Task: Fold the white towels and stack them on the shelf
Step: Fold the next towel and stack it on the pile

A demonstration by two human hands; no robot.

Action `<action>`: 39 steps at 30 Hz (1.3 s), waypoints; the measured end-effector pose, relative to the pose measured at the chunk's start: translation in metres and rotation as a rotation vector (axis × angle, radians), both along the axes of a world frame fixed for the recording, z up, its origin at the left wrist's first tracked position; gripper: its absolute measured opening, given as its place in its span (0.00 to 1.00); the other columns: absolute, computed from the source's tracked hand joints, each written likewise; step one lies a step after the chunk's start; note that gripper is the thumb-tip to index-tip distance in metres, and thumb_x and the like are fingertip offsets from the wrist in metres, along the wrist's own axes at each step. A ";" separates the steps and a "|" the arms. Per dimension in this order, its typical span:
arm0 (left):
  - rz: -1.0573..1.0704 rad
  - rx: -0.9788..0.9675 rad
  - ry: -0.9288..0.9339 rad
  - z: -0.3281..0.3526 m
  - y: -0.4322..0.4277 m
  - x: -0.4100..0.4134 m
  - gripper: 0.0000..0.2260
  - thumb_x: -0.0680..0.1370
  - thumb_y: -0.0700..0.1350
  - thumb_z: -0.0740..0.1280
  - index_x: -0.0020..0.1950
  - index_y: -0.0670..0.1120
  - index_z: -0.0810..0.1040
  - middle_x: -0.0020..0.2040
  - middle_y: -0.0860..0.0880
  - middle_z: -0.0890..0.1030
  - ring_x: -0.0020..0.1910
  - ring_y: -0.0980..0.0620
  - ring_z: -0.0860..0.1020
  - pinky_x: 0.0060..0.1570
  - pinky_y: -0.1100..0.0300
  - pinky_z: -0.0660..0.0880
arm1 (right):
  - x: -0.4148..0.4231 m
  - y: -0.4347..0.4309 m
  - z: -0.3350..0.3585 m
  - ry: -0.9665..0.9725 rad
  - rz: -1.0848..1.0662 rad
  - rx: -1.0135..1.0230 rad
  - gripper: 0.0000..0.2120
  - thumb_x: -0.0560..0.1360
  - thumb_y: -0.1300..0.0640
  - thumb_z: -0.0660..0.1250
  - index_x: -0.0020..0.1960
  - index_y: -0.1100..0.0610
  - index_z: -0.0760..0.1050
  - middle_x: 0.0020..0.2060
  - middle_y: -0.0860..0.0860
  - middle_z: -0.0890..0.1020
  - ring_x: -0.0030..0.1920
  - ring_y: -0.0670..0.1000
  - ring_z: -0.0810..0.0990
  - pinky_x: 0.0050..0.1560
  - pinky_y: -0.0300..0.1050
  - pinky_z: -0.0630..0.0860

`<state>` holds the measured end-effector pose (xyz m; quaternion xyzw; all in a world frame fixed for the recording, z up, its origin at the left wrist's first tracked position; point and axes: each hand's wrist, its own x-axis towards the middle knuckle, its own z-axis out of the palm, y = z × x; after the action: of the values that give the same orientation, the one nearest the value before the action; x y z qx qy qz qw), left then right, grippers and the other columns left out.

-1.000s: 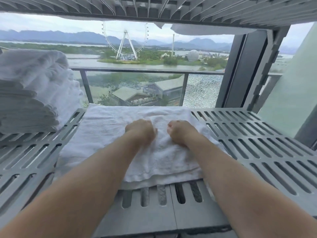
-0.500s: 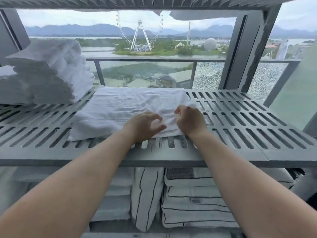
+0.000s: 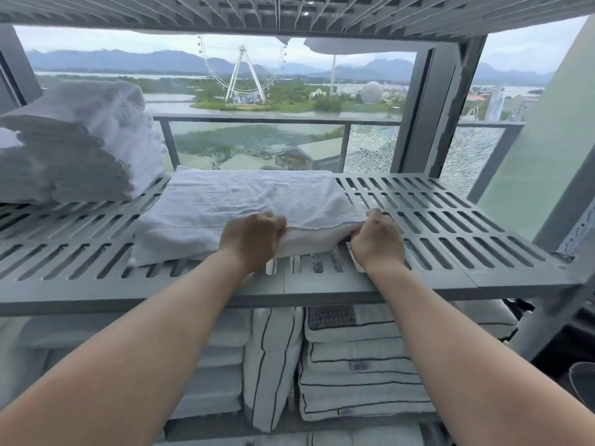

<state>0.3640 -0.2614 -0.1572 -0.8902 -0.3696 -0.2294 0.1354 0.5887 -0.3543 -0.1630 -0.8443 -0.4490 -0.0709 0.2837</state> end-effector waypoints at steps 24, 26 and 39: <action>-0.341 -0.202 -0.059 0.006 -0.041 0.029 0.23 0.77 0.65 0.64 0.66 0.53 0.75 0.63 0.54 0.78 0.60 0.50 0.77 0.52 0.53 0.77 | -0.043 -0.052 0.013 0.564 0.000 0.361 0.11 0.73 0.62 0.61 0.44 0.48 0.78 0.41 0.48 0.82 0.46 0.53 0.82 0.49 0.48 0.78; -0.358 -0.199 -0.002 -0.002 -0.047 0.040 0.25 0.76 0.68 0.62 0.65 0.54 0.78 0.62 0.54 0.79 0.62 0.50 0.75 0.54 0.53 0.76 | -0.044 -0.058 0.009 0.523 -0.011 0.326 0.12 0.73 0.62 0.62 0.51 0.49 0.79 0.45 0.48 0.83 0.47 0.52 0.82 0.50 0.46 0.78; 0.004 -0.037 -0.588 0.056 -0.071 0.055 0.12 0.83 0.49 0.56 0.51 0.45 0.76 0.46 0.44 0.81 0.43 0.41 0.78 0.37 0.54 0.66 | -0.039 -0.090 0.008 0.585 0.052 0.310 0.06 0.73 0.62 0.71 0.42 0.51 0.79 0.40 0.49 0.83 0.38 0.51 0.86 0.40 0.46 0.84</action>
<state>0.4185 -0.3329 -0.1014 -0.7870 -0.3990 -0.4706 0.0068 0.5499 -0.4441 -0.1551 -0.7638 -0.3539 0.1146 0.5274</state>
